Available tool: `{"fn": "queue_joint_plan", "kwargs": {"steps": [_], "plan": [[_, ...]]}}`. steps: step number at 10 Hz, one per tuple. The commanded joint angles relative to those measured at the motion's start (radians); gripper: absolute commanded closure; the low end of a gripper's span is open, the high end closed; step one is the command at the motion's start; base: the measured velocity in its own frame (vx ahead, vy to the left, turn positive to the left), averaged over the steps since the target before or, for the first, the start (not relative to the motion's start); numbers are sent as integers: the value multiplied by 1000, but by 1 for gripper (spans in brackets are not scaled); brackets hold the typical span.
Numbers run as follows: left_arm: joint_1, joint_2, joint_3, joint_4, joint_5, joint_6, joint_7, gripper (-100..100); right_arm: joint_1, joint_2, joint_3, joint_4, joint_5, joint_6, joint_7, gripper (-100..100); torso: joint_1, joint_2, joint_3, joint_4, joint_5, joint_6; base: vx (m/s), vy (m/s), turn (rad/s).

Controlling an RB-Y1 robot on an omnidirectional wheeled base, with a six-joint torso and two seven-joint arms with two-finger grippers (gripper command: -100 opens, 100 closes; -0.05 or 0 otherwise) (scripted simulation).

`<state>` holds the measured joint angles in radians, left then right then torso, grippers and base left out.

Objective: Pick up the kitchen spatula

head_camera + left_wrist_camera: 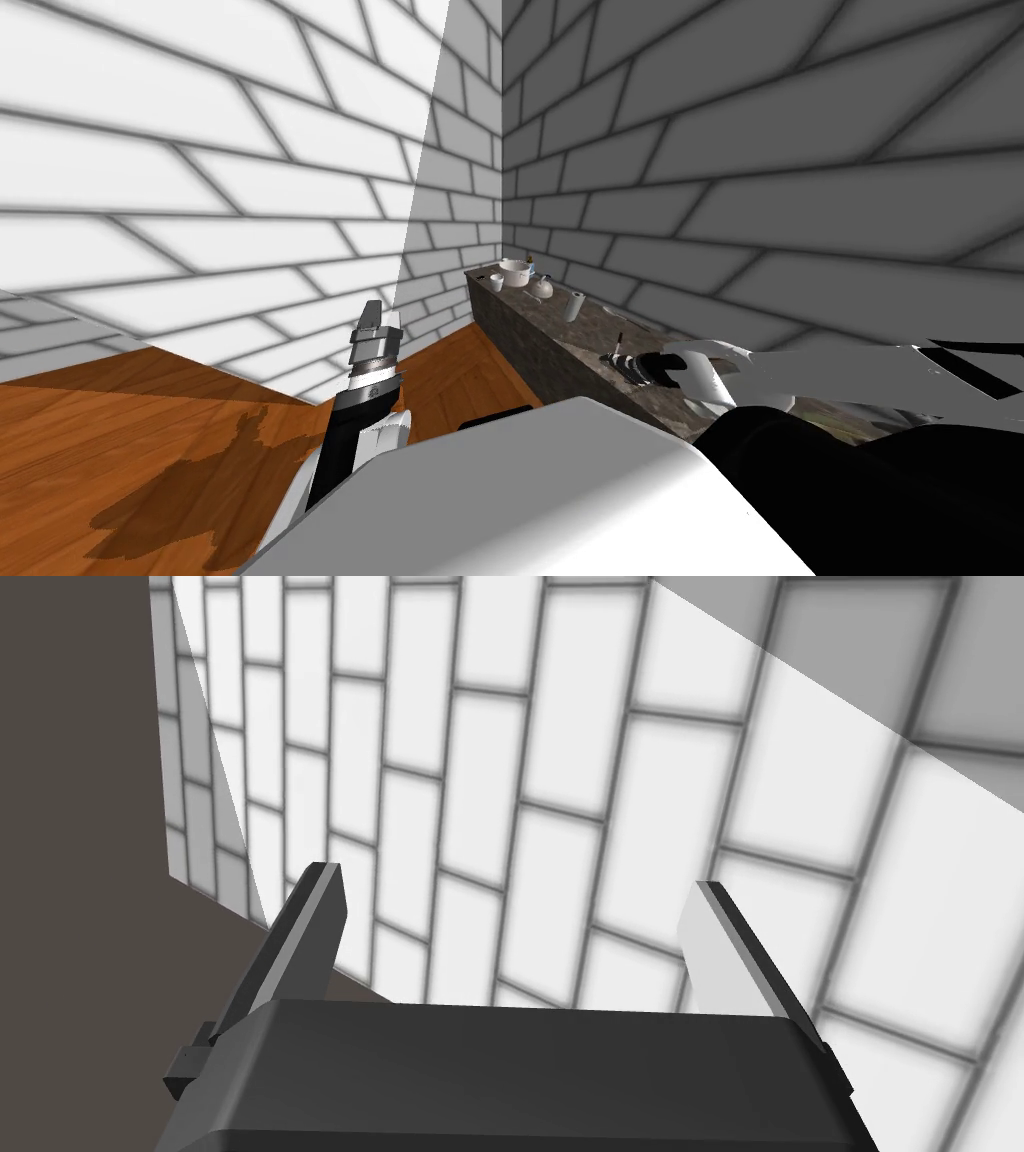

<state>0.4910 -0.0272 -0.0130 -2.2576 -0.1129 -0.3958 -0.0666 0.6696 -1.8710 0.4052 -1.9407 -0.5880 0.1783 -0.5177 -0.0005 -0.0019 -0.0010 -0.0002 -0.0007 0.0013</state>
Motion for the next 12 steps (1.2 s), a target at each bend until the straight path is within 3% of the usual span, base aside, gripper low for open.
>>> {"fn": "queue_joint_plan", "kwargs": {"steps": [1,5,6,8,10,12], "plan": [[0,0,0,0,0,0,0,0,33,-43,38,25,-23,45,-22,-100,0,0,0,0,0,0,104,-72,385],[0,0,0,0,0,0,0,0,51,-57,52,34,-30,64,-36,-100,-6,-7,-4,-2,-2,0,110,-102,81],[0,0,0,0,0,0,0,0,82,-74,76,49,-39,94,-59,-100,-1,-3,-2,-1,0,0,115,-55,201],[0,0,0,0,0,0,0,0,82,-74,76,49,-57,94,-2,-100,-5,-6,-4,-2,-1,0,78,-76,83],[0,0,0,0,0,0,0,0,82,-74,76,49,-39,94,-59,-100,0,-2,-1,0,0,0,12,4,-13],[0,0,0,0,0,0,0,0,101,-79,92,57,-43,110,-72,-100,0,-2,-1,0,0,0,60,-51,115]]}}
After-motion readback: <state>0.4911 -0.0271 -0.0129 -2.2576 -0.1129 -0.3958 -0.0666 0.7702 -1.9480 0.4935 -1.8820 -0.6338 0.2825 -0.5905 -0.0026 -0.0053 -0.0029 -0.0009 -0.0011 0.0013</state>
